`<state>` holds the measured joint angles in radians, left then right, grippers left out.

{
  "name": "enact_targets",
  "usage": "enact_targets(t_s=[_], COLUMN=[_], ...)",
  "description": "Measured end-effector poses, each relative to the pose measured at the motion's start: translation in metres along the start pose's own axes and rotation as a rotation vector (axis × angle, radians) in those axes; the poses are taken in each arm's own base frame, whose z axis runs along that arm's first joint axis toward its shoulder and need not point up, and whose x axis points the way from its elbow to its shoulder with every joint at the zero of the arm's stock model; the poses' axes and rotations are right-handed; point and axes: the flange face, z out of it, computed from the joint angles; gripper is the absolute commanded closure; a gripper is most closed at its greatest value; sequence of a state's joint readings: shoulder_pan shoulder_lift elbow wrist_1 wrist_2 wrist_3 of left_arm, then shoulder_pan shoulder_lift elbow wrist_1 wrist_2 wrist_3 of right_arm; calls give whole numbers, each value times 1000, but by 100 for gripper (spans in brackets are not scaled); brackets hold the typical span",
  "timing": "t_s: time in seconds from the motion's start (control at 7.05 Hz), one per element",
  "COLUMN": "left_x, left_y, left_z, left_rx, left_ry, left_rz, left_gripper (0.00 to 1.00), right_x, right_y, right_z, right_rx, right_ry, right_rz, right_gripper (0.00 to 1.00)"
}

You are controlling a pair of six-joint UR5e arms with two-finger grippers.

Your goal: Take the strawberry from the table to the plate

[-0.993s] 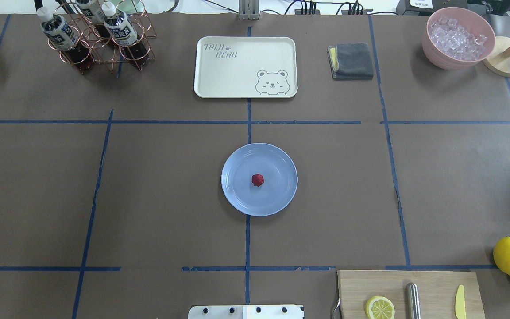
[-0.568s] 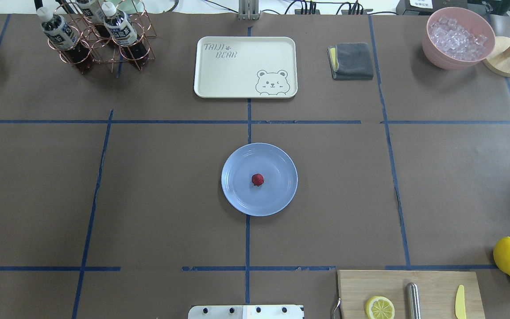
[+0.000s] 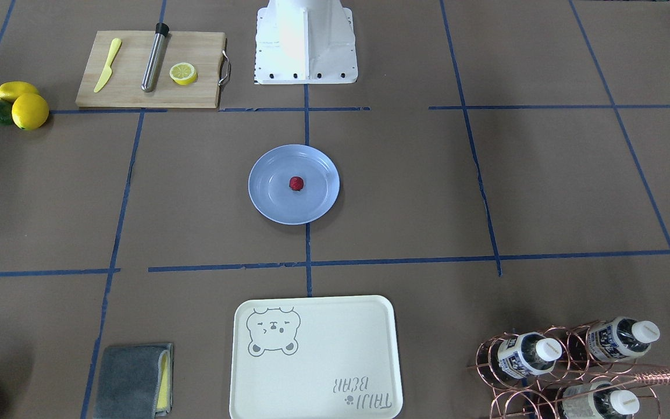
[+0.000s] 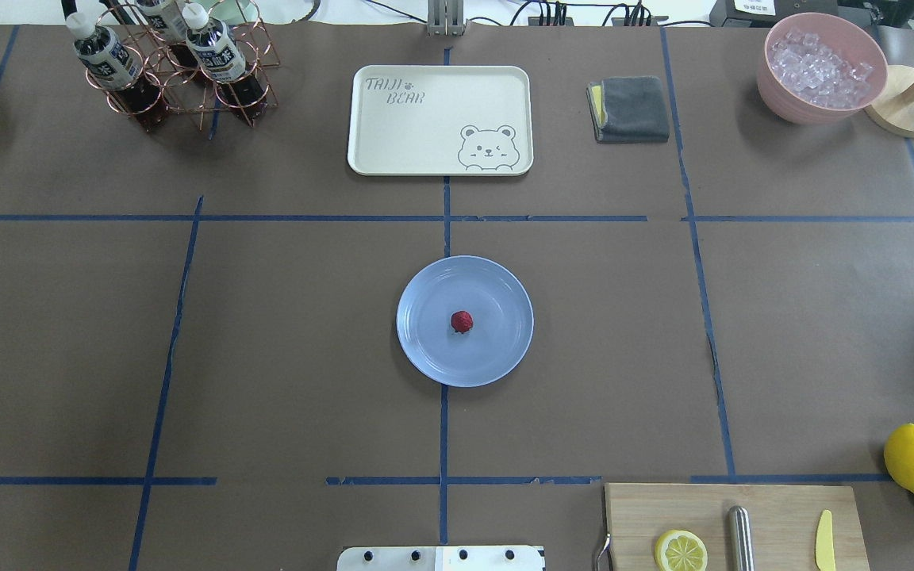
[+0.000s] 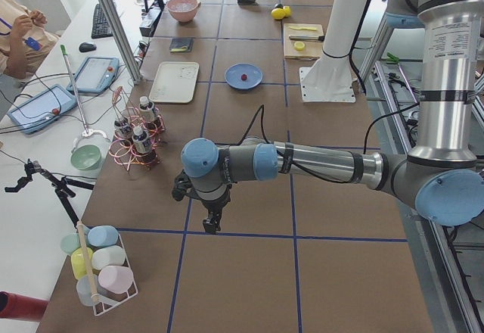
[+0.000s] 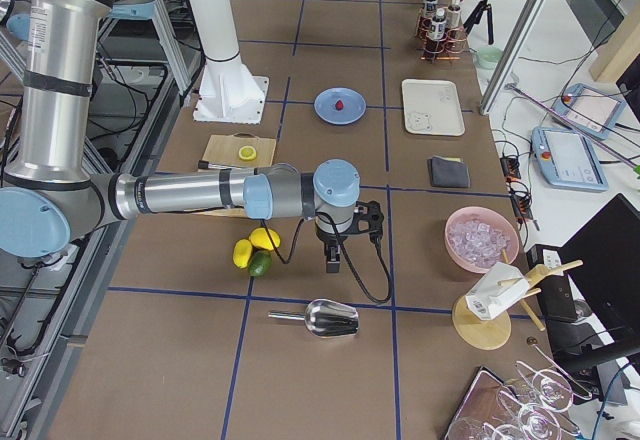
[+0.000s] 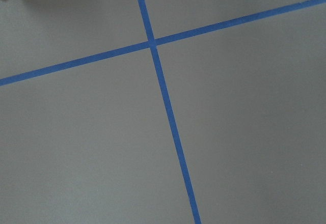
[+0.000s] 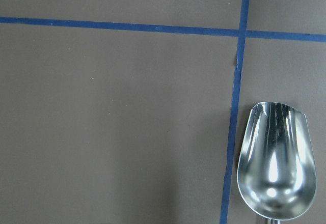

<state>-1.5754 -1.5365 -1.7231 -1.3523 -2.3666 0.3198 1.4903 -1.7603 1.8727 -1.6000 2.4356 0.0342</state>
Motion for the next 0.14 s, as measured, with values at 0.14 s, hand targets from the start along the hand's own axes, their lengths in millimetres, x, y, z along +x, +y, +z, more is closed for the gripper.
enact_targets(t_s=[0.14], left_x=[0], left_y=[-1], left_z=[-1], left_rx=[1], left_ry=[-1], left_rz=[0], left_gripper=[0], right_x=[0], right_y=[0], right_z=[0], right_rx=[-1], right_ry=[-1], right_rz=[-5], right_gripper=[0])
